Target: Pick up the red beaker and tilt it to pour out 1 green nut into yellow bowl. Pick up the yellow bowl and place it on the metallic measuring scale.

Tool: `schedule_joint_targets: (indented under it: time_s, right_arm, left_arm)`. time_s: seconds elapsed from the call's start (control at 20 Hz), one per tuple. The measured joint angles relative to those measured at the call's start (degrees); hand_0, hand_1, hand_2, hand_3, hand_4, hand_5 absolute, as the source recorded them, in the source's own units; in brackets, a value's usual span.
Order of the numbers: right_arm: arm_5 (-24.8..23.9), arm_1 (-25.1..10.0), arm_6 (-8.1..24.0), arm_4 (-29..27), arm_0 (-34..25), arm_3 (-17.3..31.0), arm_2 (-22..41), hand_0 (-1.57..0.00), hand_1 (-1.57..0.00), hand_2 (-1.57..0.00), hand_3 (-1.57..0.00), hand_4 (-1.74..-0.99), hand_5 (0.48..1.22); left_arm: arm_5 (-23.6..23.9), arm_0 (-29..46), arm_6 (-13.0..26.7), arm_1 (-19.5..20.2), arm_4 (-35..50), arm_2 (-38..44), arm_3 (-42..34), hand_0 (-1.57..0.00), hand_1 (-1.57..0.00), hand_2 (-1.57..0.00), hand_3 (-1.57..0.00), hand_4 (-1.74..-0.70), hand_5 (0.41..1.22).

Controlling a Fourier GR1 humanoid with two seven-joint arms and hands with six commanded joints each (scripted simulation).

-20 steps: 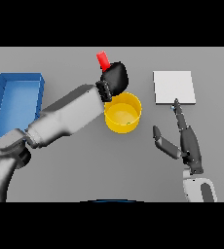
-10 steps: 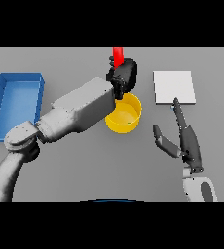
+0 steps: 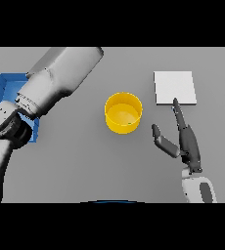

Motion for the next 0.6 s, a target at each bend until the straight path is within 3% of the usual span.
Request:
schedule_joint_targets:
  time_s: [0.1,0.25,0.45,0.55,0.6]
  right_arm:
    - [-0.11,-0.51,-1.82,0.01,-0.25,0.56,-0.30,0.00,0.00,0.00,0.00,-0.996,0.675]
    - [-0.13,-0.50,-1.99,-0.12,-0.59,0.88,-0.35,0.00,0.00,0.00,0.00,-1.004,0.668]
    - [0.48,0.41,-2.01,-1.86,-0.68,1.25,-0.47,0.00,0.00,0.00,0.00,-0.996,0.664]
    - [1.22,0.27,-2.30,-2.81,-0.92,1.57,-0.66,0.00,0.00,0.00,0.00,-1.023,0.654]
    - [0.82,0.20,-1.31,-2.03,-1.36,1.66,-0.46,0.00,0.00,0.00,0.00,-1.034,0.655]
  left_arm:
    - [-1.69,-1.70,3.11,1.80,4.52,6.15,3.40,-1.57,-1.57,-1.57,-1.39,-1.73,1.221]
    - [-0.80,-2.67,8.18,5.34,11.77,15.31,6.97,-1.57,-1.57,-1.57,-1.44,-1.74,1.221]
    - [4.20,1.30,13.98,12.56,21.25,25.59,9.61,-1.57,-1.57,-1.57,-1.45,-1.74,1.221]
    - [7.32,4.54,14.75,15.58,25.94,30.00,9.80,-1.57,-1.57,-1.57,-1.42,-1.74,1.221]
    - [8.91,6.39,16.98,16.91,27.76,31.74,9.86,-1.57,-1.57,-1.57,-1.41,-1.74,1.221]
